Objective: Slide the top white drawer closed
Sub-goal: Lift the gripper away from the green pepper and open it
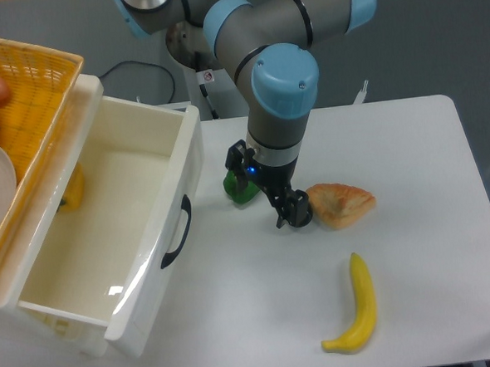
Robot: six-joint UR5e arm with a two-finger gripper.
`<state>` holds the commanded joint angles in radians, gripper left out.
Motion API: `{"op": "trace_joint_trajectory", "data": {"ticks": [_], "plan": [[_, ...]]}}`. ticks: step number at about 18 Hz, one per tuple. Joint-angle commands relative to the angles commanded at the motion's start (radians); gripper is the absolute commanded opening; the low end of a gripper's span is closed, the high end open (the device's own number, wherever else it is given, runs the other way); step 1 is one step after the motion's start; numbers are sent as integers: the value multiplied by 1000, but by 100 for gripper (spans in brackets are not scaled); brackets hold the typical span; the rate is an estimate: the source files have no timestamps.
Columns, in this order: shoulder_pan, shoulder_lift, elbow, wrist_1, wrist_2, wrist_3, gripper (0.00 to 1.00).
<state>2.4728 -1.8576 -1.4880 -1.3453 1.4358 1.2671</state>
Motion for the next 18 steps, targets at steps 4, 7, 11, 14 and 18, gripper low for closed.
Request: {"op": "trace_joint_trajectory", "data": {"ticks": [4, 7, 11, 14, 18], "plan": [[-5, -12, 0, 0, 28, -8, 100], [-6, -26, -15, 0, 28, -34, 100], [-6, -43, -21, 2, 29, -66, 100], [-2, -49, -21, 0, 26, -103, 100], [3, -78, -14, 2, 23, -166, 100]]}}
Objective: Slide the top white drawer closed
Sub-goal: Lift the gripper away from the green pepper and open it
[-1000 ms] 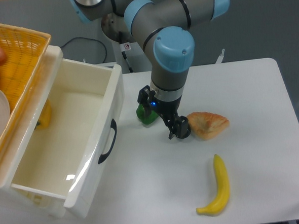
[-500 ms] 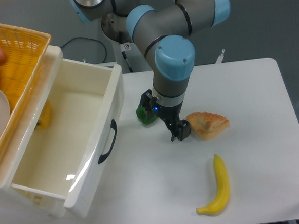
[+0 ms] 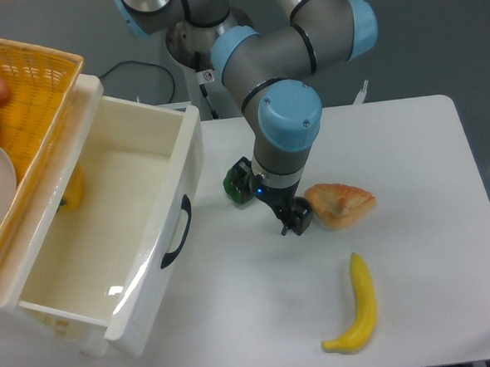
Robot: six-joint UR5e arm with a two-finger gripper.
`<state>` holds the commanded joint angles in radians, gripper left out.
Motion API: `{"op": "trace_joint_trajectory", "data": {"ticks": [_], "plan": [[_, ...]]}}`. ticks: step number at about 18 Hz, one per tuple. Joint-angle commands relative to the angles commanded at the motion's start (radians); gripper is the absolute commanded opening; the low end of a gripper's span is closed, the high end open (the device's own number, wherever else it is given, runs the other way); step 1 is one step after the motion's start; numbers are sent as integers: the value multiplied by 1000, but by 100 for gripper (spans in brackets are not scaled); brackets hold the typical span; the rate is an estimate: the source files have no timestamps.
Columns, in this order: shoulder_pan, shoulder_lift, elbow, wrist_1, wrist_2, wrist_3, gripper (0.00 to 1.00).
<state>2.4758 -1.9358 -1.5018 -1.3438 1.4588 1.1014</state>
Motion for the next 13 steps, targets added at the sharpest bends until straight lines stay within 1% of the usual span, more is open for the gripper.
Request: {"op": "trace_joint_trajectory", "data": {"ticks": [4, 6, 8, 9, 13], "plan": [[2, -6, 3, 6, 0, -2, 100], [2, -15, -2, 52, 0, -8, 100], [0, -28, -6, 122, 5, -47, 100], [0, -34, -6, 139, 6, -64, 100], [2, -40, 3, 144, 12, -124, 100]]}}
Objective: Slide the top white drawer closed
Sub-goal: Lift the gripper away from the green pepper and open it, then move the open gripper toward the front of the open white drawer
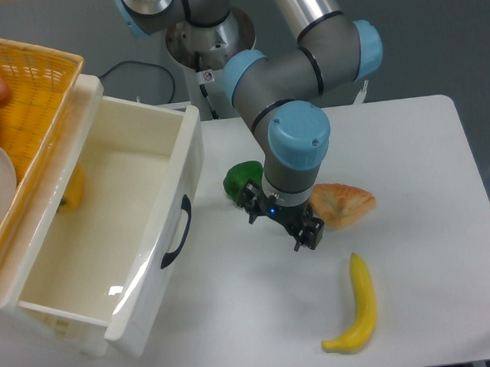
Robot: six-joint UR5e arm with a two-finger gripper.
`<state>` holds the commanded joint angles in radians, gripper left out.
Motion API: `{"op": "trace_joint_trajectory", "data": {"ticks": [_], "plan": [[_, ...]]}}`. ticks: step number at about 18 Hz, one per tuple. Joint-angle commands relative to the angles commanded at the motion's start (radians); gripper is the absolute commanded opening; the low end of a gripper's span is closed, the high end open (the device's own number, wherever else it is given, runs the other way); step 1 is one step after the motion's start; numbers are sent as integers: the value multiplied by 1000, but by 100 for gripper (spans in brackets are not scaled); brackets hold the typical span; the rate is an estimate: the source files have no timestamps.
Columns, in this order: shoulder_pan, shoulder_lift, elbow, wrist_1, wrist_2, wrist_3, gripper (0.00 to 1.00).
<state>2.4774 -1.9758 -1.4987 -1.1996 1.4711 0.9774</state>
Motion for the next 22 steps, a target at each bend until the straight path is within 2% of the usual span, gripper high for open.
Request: {"op": "trace_joint_trajectory", "data": {"ticks": [4, 9, 12, 20, 22], "plan": [[26, -3, 0, 0, 0, -48, 100], [14, -9, -1, 14, -11, -265, 100], [0, -9, -3, 37, -81, -367, 100], [-34, -17, -11, 44, -89, -371, 100], [-41, -20, -12, 67, -89, -371, 100]]}}
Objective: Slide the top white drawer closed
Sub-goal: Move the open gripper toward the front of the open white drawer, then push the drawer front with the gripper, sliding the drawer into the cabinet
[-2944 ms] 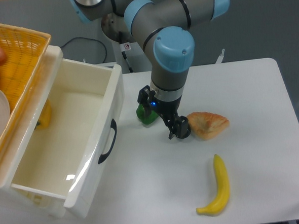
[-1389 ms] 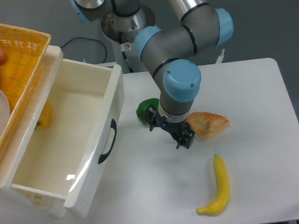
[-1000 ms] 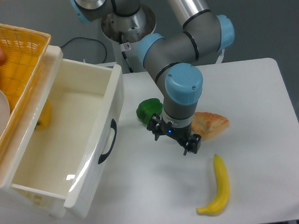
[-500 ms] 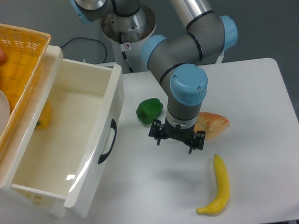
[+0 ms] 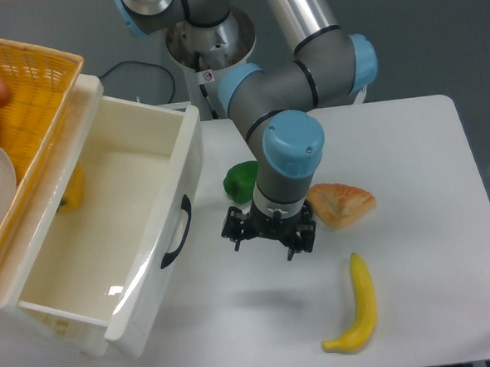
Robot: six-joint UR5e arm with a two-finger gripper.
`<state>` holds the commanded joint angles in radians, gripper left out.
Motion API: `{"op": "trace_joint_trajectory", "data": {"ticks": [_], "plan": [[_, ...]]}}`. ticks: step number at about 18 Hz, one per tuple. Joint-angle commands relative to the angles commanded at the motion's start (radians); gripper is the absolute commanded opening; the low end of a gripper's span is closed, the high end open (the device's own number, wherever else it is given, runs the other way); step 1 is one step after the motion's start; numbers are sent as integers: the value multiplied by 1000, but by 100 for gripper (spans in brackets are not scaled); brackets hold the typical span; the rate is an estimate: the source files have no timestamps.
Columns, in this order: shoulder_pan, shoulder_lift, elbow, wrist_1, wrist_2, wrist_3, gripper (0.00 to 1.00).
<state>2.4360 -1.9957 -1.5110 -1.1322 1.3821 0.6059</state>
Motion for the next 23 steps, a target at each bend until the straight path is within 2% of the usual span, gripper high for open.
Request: {"op": "trace_joint_trajectory", "data": {"ticks": [14, 23], "plan": [[-57, -6, -18, 5, -2, 8, 100], [-66, -3, -20, 5, -2, 9, 100]]}}
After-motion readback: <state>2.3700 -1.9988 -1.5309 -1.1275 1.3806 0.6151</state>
